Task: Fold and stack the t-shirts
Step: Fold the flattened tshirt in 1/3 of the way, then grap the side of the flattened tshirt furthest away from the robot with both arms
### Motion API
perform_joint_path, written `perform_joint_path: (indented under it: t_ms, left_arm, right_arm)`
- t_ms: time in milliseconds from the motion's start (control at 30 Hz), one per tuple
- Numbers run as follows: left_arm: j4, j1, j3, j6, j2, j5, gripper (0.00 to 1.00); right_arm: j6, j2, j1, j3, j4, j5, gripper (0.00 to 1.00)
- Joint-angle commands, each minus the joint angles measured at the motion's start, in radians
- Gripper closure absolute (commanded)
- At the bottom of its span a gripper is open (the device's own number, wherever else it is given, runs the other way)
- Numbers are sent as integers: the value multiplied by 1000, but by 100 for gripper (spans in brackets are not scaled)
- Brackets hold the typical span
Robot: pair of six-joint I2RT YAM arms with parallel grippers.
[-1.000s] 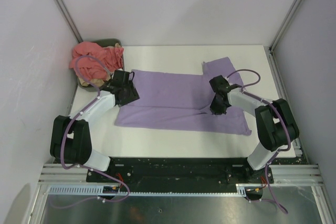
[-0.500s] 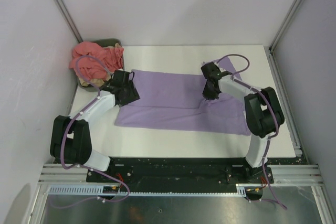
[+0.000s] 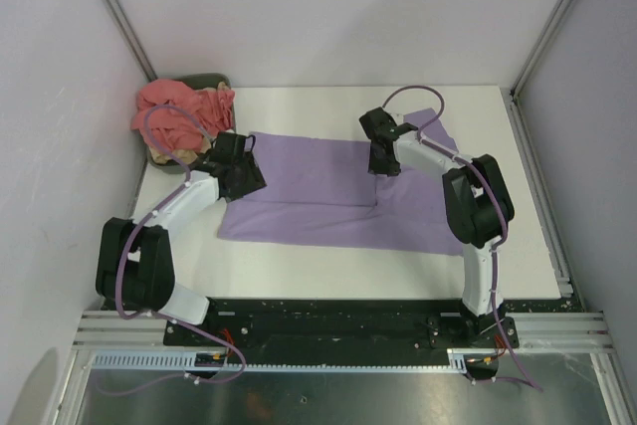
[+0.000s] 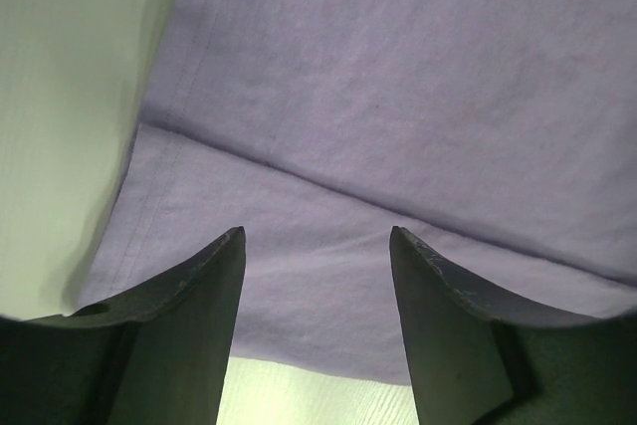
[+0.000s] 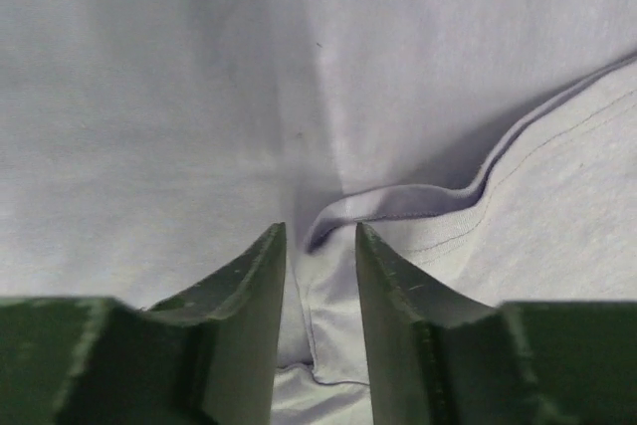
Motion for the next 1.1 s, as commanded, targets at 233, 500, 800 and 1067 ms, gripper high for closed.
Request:
perform_joint_path:
  t_ms: [233,500,800,1067]
  left_arm:
    - [42,0,387,48,262,-122,34]
    - [39,30,756,117,574,-214,37]
    - [35,62,969,134,781,-241,42]
    - [15,81,1032,88,868,-238,45]
  right_arm:
    - [-51,-123,-70,55,8,-16,48]
    - [-28,-315,-110,-87,27,-67,48]
    - [-40,-455,-134,-143,-1,-104,48]
    - [-46,-487,-150,-149,-8,-121,49]
